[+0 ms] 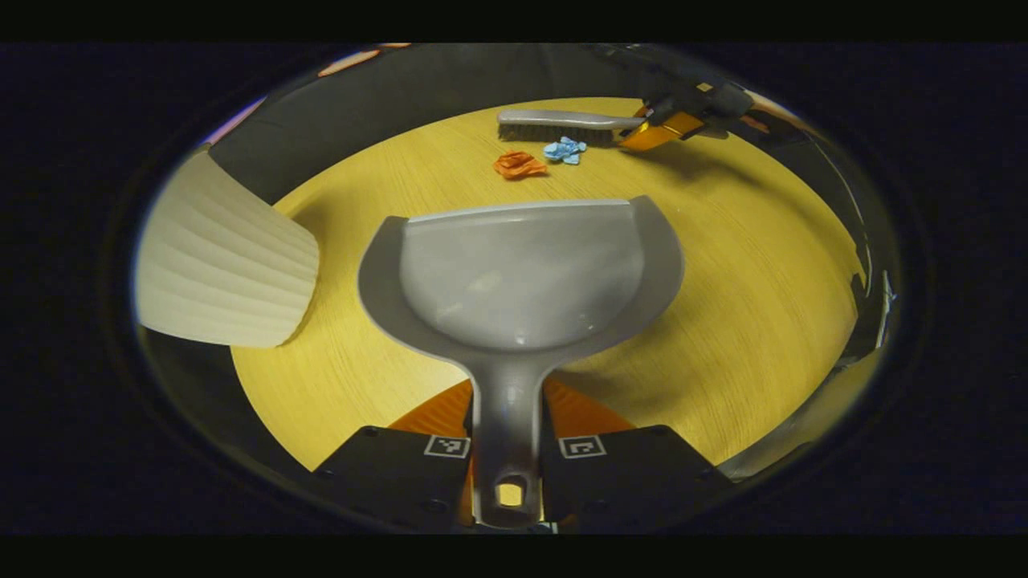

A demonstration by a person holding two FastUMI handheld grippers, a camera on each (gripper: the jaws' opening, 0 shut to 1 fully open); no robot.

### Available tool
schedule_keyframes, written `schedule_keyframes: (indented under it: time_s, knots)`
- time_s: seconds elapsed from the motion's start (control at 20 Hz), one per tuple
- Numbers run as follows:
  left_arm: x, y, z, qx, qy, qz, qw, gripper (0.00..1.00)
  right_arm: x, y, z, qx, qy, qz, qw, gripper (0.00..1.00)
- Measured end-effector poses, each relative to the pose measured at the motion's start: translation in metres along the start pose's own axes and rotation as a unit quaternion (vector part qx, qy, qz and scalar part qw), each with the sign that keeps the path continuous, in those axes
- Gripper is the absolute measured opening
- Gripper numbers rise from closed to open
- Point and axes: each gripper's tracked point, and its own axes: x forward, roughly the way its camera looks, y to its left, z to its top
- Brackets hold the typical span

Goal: Pick up the small broom and dustpan from the desktop, sweep the trash into the dustpan with the broom, and then empty the trash into the garbage bin.

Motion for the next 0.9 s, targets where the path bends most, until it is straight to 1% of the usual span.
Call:
schedule_keyframes:
  time_s: [0.05,0.15,0.3,0.4,0.5,0.55,0.6,0.65,0.7,0.75,0.85,0.9]
  knots:
    - [0.001,0.000,0.000,0.000,0.003,0.003,1.000,0.26,-0.003,0.012,0.001,-0.030,-0.002,0.009,1.000,0.16]
    - [0.006,-0.004,0.000,-0.002,0.010,0.006,1.000,0.25,-0.016,0.044,0.003,-0.081,-0.007,0.050,0.995,0.16]
    - [0.005,0.000,-0.003,-0.002,0.015,0.011,1.000,0.26,-0.046,0.080,0.013,-0.140,-0.007,0.108,0.984,0.16]
    - [0.007,0.000,-0.004,0.000,0.016,0.014,1.000,0.26,-0.063,0.075,0.028,-0.178,-0.020,0.103,0.979,0.16]
    - [0.007,0.000,-0.003,-0.006,0.012,0.013,1.000,0.26,-0.088,0.070,0.047,-0.157,-0.029,0.129,0.979,0.16]
    - [0.006,-0.001,0.000,-0.010,0.005,0.013,1.000,0.25,-0.085,0.075,0.044,-0.142,-0.037,0.138,0.979,0.16]
    - [0.007,0.000,0.001,-0.014,-0.006,0.013,1.000,0.25,-0.089,0.070,0.055,-0.133,-0.052,0.130,0.981,0.16]
    - [0.007,-0.002,0.005,-0.024,-0.027,0.010,0.999,0.25,-0.100,0.057,0.057,-0.118,-0.066,0.118,0.984,0.16]
    - [0.008,-0.003,0.007,-0.040,-0.052,0.006,0.998,0.25,-0.113,0.048,0.063,-0.088,-0.089,0.112,0.986,0.16]
    - [0.005,-0.006,0.011,-0.060,-0.074,-0.001,0.995,0.26,-0.133,0.038,0.072,-0.051,-0.127,0.104,0.985,0.16]
    - [-0.009,-0.011,0.032,-0.086,-0.124,-0.011,0.988,0.25,-0.167,0.012,0.082,0.032,-0.197,0.069,0.977,0.17]
    - [-0.014,-0.012,0.040,-0.095,-0.149,-0.017,0.984,0.24,-0.185,-0.001,0.079,0.068,-0.217,0.052,0.972,0.17]
